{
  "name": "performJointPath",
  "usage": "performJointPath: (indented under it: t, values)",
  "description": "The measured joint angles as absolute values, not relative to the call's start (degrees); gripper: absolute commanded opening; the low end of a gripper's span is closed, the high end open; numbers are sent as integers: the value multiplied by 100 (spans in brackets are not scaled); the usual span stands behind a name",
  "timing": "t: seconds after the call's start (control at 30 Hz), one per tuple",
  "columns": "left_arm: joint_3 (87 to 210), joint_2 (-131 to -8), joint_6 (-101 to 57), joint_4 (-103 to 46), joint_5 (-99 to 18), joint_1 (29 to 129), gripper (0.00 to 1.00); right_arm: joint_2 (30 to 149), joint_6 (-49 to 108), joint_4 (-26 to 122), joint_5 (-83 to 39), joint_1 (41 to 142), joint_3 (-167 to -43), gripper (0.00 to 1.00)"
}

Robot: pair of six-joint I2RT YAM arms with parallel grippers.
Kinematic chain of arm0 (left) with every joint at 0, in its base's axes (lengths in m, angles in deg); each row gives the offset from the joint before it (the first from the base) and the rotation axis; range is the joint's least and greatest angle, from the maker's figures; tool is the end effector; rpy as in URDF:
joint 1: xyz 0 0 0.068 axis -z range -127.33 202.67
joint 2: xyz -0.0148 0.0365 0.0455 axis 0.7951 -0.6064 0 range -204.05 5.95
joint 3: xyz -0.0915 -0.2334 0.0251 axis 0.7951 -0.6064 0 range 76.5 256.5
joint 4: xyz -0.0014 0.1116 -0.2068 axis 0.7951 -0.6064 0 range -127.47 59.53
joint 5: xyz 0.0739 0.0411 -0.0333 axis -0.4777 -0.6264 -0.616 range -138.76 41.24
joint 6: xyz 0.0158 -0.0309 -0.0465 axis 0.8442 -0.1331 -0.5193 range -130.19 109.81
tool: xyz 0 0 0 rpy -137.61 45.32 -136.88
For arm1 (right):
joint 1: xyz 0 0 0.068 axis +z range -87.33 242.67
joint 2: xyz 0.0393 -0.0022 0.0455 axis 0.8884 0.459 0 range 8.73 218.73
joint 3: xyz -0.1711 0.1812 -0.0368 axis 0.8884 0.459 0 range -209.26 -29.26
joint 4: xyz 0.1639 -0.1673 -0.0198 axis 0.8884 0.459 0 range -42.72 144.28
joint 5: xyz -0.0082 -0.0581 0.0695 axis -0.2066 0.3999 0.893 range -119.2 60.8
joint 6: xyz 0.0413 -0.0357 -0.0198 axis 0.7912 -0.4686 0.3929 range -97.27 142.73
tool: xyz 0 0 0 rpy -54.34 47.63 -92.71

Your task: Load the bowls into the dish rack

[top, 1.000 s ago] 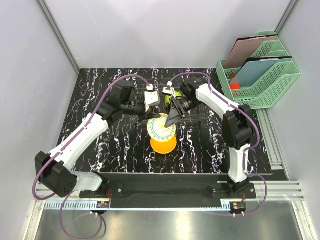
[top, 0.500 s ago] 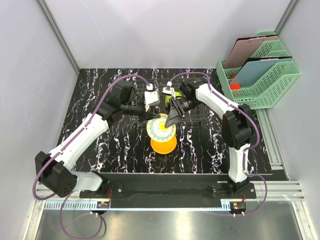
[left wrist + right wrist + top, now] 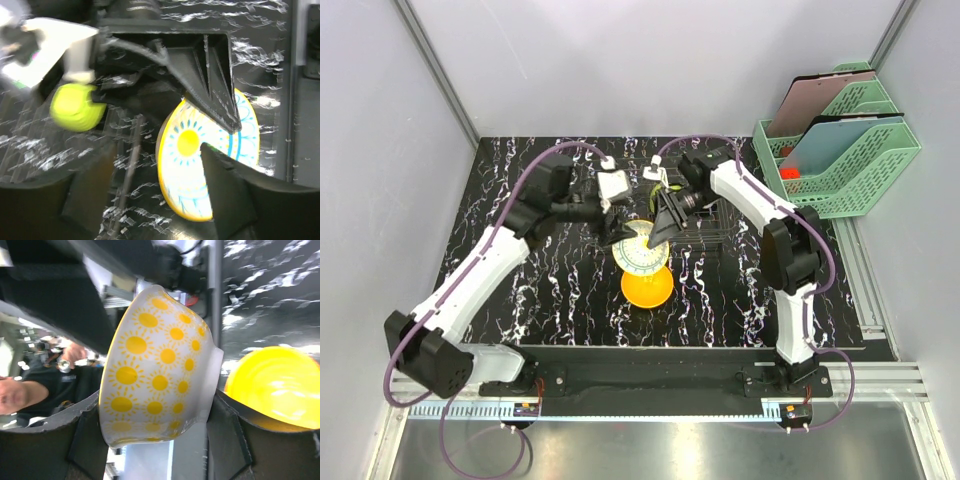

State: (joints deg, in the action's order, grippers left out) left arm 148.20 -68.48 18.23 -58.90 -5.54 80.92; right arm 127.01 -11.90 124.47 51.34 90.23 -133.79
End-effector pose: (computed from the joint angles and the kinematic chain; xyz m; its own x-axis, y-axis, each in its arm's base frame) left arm 0.2186 -0.1497 0.3427 0.0090 0.3889 -0.9212 0.9743 0.2041 0.0957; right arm 0.2986 0.2020 0.2528 -0.6943 -0.4677 -0.5469 -0.5545 -0.1368 0.8209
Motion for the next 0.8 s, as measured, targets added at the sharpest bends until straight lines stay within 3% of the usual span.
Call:
performJointPath:
  t: [0.03,0.07,0.43,0.8]
  values:
    - [14851,-6787,1814,-5905,-604,7983,98,12769,-1184,12447,5055,8998,-13489,0]
    - [14855,-6721,1823,-5905,-661,7882,99,12856,-1146,12458,4917,8961,-13650,0]
    - [14055,-5950,1633,-5750,-919,6072,99,13503,69,12493,1934,8741,-16374,0]
    - [13305,-5327,1655,-5953,-947,5987,99,13984,285,12001,-1314,8804,-17370,0]
